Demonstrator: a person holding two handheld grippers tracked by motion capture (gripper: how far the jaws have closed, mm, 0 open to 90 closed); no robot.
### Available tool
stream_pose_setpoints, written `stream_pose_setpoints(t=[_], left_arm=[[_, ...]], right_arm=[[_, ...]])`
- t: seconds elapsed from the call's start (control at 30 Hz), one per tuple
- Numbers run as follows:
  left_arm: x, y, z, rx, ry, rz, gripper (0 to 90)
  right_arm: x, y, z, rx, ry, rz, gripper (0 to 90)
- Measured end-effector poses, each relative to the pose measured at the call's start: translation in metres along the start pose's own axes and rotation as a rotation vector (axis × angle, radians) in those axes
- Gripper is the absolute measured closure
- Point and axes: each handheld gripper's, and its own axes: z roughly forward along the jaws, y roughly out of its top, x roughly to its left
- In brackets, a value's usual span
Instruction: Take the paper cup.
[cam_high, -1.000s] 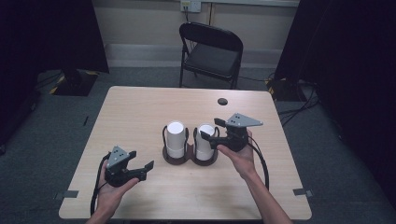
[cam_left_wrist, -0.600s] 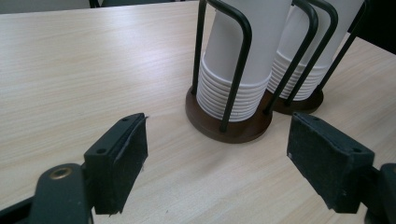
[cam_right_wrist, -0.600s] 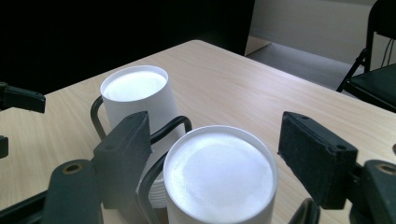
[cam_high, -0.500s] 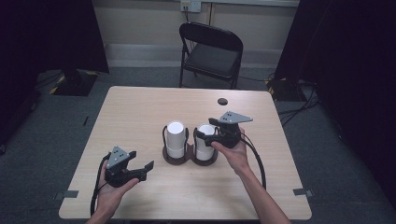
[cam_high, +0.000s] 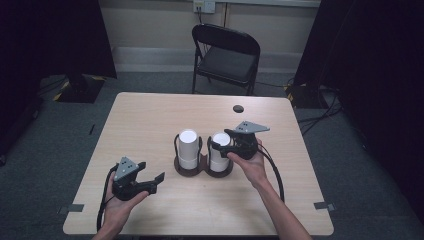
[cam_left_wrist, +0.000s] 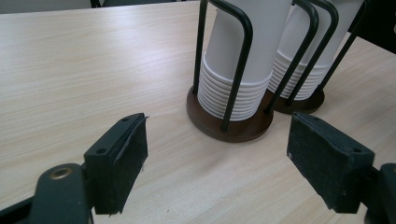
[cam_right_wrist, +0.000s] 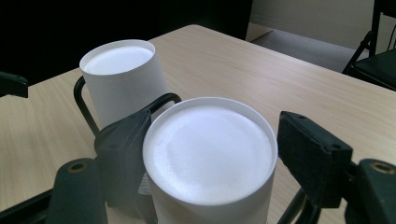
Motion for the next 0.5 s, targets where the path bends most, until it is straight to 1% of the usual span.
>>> stream_pose_setpoints(t=[0.1,0.33,0.43,0.5], left_arm=[[0.0,-0.0001,0.0,-0.004,0.0,-0.007,20.1],[0.0005,-0.0002,0.0001,-0.004,-0.001,-0.008,20.1],[0.0003,-0.0004,0.0002,-0.005,0.006,-0.005,20.1],[-0.0002,-0.0007,-0.0001,-0.006,0.013,0.007,20.1]], right_arm=[[0.0005,-0.0004,0.001,0.004,0.001,-0.005,28.0],[0.0023,-0.0011,0.0043,0.021,0.003,-0.028,31.9],[0.003,-0.0011,0.0045,0.025,0.002,-0.035,32.7],[0.003,-0.0008,0.0041,0.026,0.002,-0.034,33.1]])
